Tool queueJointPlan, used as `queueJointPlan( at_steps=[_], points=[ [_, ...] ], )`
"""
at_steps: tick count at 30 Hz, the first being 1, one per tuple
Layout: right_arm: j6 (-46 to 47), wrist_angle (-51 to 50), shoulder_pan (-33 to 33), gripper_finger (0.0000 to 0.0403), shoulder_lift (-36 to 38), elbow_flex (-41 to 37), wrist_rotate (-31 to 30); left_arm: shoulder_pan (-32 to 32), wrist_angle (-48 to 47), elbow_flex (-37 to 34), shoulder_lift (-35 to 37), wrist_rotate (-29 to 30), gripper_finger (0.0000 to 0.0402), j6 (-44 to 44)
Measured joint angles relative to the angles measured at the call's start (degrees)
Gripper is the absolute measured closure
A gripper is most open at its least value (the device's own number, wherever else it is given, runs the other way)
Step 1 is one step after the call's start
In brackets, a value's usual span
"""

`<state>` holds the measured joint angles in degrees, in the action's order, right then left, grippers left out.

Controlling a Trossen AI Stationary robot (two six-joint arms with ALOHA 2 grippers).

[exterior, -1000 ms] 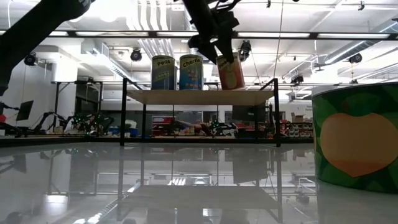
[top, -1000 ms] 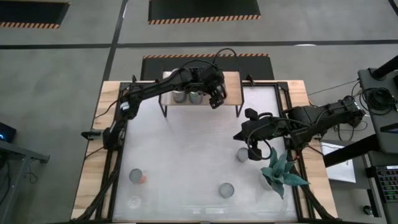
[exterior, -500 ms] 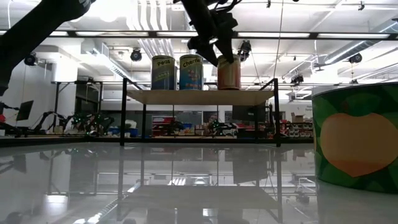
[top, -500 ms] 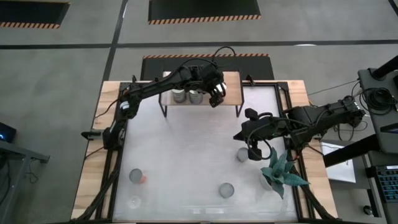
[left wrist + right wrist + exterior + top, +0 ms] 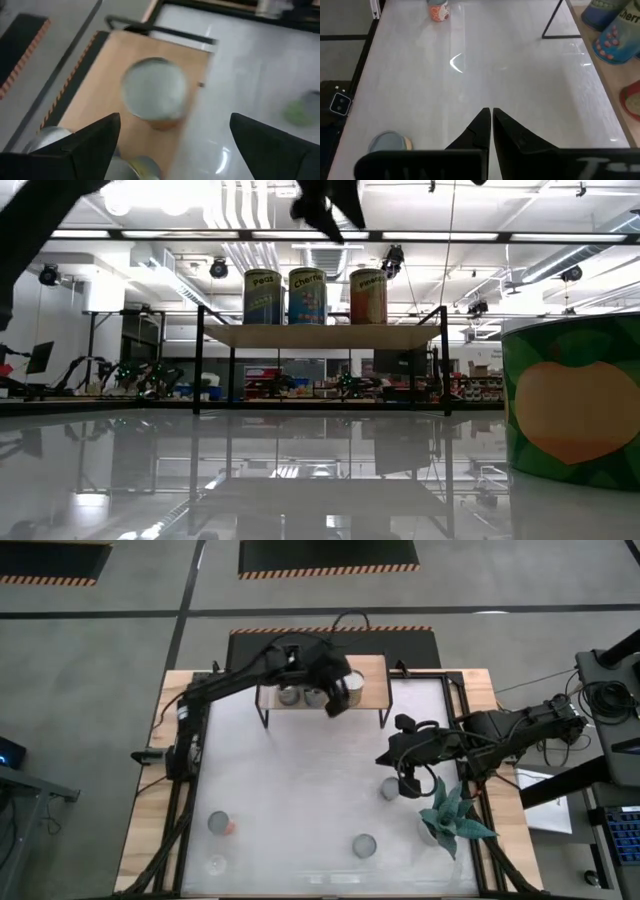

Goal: Pick and place cans onto a shelf
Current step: Put the canned pineapple on the shelf

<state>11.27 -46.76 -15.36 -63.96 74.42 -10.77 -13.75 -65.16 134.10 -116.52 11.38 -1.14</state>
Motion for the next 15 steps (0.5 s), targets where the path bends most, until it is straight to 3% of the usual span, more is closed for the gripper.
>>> queueJointPlan(
  at_steps=[3, 7, 11, 15],
  points=[
    [0.77, -0.22, 0.01, 0.0394, 0.00, -0.31, -2.11, 4.78, -1.74, -0.48, 3.61, 1.10, 0.0044, 0.50],
    [1.62, -1.32, 0.80, 0.0394, 0.00, -0.55, -4.34, 14.34, -0.14, -6.07, 9.44, 14.01, 0.0044, 2.19],
    [2.12, -0.94, 3.57, 0.0394, 0.00, -0.48, -4.49, 22.80, 7.17, -20.50, 17.41, 23.98, 0.0044, 2.62],
    [1.91, 0.26, 8.81, 0.0394, 0.00, 0.18, -4.41, 27.55, 23.46, -39.24, 27.65, 25.31, 0.0045, 4.13]
  ],
)
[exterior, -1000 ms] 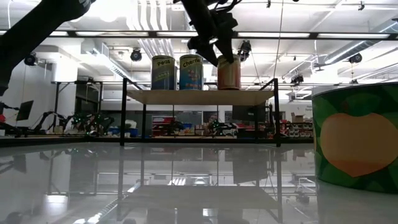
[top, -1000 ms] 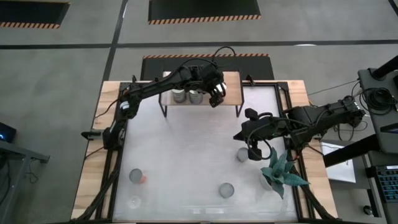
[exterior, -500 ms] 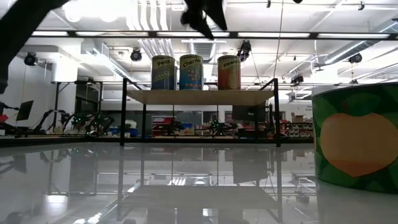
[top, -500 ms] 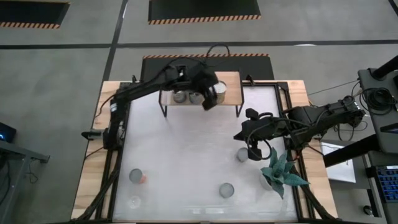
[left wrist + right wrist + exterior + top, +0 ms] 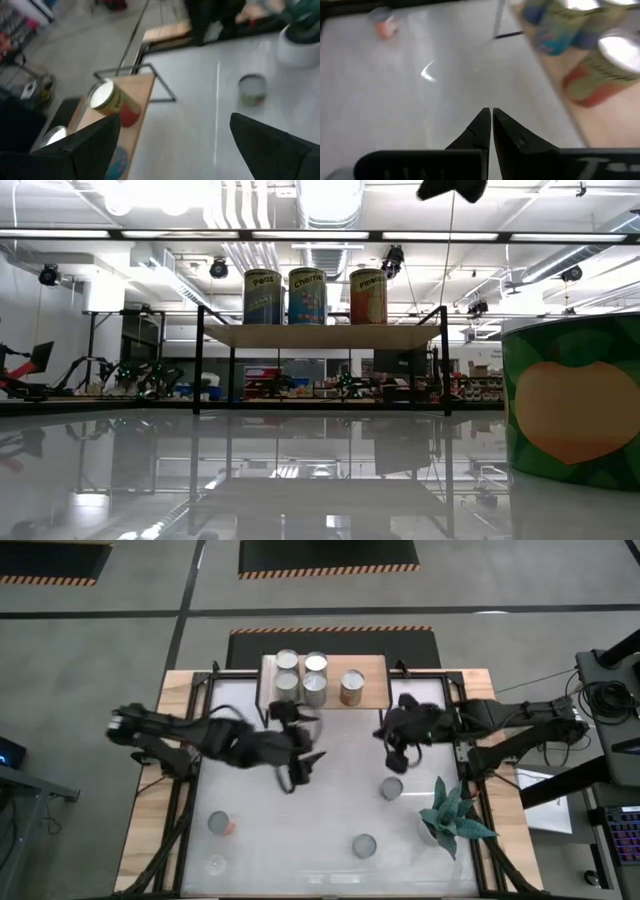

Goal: Pick and place cans onto a shelf
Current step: Put the canned pineapple on the shelf

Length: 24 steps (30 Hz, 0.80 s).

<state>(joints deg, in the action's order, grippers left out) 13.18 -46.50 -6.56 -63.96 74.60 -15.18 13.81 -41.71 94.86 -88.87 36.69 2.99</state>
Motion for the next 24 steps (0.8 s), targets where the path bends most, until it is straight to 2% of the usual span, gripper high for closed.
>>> queueJointPlan(
  at_steps=[3, 6, 9, 14, 19, 24],
  points=[
    [-1.64, 1.92, 5.18, 0.0394, -0.25, 0.76, 0.59, 1.94, 13.97, -13.33, 7.58, 0.37, 0.0054, 2.29],
    [-3.92, 2.63, 11.24, 0.0394, -2.12, 3.08, 4.34, 2.76, 27.56, -25.17, 15.03, 1.20, 0.0075, 6.52],
    [-6.32, 2.73, 17.11, 0.0394, -6.00, 6.25, 8.12, 2.71, 39.74, -35.66, 22.56, 1.94, 0.0109, 11.72],
    [-11.78, -1.29, 24.71, 0.0394, -14.75, 13.59, 12.44, 1.79, 53.60, -49.76, 32.76, 1.91, 0.0177, 18.82],
    [-14.51, -6.37, 29.22, 0.0394, -21.86, 21.68, 12.66, 1.68, 67.15, -58.67, 39.02, 1.81, 0.0249, 25.41],
    [-15.72, -11.43, 30.24, 0.0394, -26.47, 28.20, 12.82, 1.68, 68.76, -59.53, 43.69, 1.82, 0.0307, 28.81]
  ],
)
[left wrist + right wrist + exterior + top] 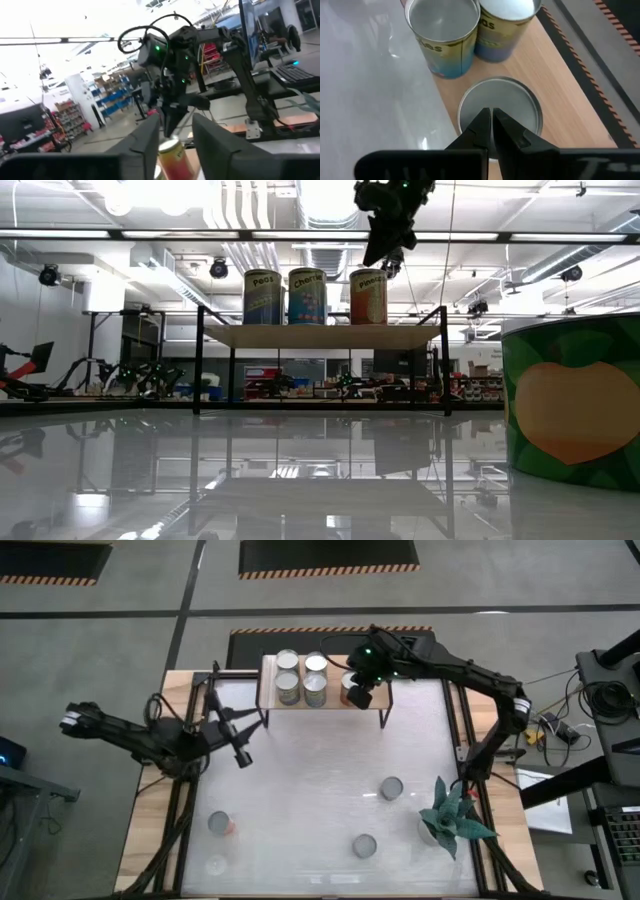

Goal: Pick and place cans onto a shelf
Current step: Put the canned pineapple on the shelf

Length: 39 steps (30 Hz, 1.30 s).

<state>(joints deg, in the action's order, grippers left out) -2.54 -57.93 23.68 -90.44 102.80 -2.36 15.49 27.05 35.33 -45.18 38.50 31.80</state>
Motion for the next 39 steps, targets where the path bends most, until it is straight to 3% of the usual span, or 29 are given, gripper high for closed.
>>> queueJointPlan(
  at_steps=[8, 17, 26, 36, 39],
  points=[
    [-0.59, -1.29, 0.00, 0.0394, -4.88, 2.94, -0.50, 0.00, -0.98, 0.22, 1.68, -0.03, 0.0362, 5.33],
    [0.21, 3.71, 0.11, 0.0394, -8.06, 3.07, -1.29, 0.00, -1.68, 0.20, 1.62, -0.05, 0.0364, 7.60],
    [3.29, 6.33, 3.44, 0.0394, -9.07, 3.75, -5.80, 0.00, -2.67, 0.15, 1.56, 0.00, 0.0365, 6.71],
    [3.25, 12.99, 8.88, 0.0394, -9.24, 2.62, -4.54, 0.00, -2.69, 0.15, 1.50, 0.02, 0.0365, 6.22],
    [2.95, 15.42, 9.60, 0.0394, -9.28, 2.12, -1.39, 0.00, -2.69, 0.15, 1.50, 0.02, 0.0365, 6.11]
  ],
)
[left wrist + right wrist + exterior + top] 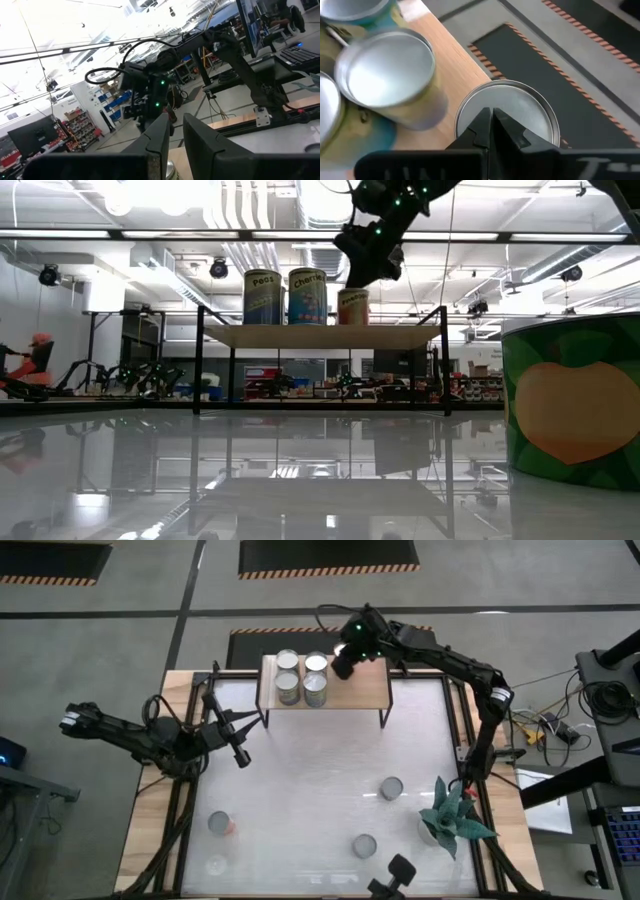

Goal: Pick and place cans onto a shelf
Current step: Put the canned pineapple on the shelf

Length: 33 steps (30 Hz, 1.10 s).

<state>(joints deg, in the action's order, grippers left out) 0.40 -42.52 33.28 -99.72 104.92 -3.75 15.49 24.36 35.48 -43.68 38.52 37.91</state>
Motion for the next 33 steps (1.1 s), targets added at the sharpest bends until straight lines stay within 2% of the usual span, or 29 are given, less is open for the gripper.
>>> queueJointPlan(
  at_steps=[4, 11, 15, 18, 23, 28, 33],
  points=[
    [0.00, 2.74, 0.19, 0.0394, 0.00, -0.71, 2.26, 0.00, 0.00, 0.00, 0.00, 0.00, 0.0365, -0.06],
    [-0.78, 8.27, 0.15, 0.0394, 0.00, -2.79, 2.30, 0.00, -0.03, 0.00, 0.00, 0.00, 0.0365, -0.09],
    [-1.55, 7.54, 0.03, 0.0394, 0.44, -1.67, 2.32, 0.00, -0.65, 0.00, -0.02, 0.01, 0.0365, -0.09],
    [-2.00, 4.40, -0.02, 0.0394, 1.56, 1.08, 2.30, 0.00, -0.94, 0.00, -0.02, 0.02, 0.0365, -0.09],
    [-1.97, -7.71, 1.78, 0.0394, 1.88, 5.37, 2.17, 0.00, -1.46, 0.00, -0.02, 0.02, 0.0365, -0.09],
    [-0.50, -13.04, 4.11, 0.0394, 1.73, 3.63, 1.88, 0.00, -1.84, -0.01, -0.01, 0.03, 0.0365, -0.02],
    [0.17, -12.46, 4.98, 0.0394, 1.68, 0.92, 1.84, 0.00, -1.95, 0.00, 0.00, 0.04, 0.0365, 0.00]
  ],
)
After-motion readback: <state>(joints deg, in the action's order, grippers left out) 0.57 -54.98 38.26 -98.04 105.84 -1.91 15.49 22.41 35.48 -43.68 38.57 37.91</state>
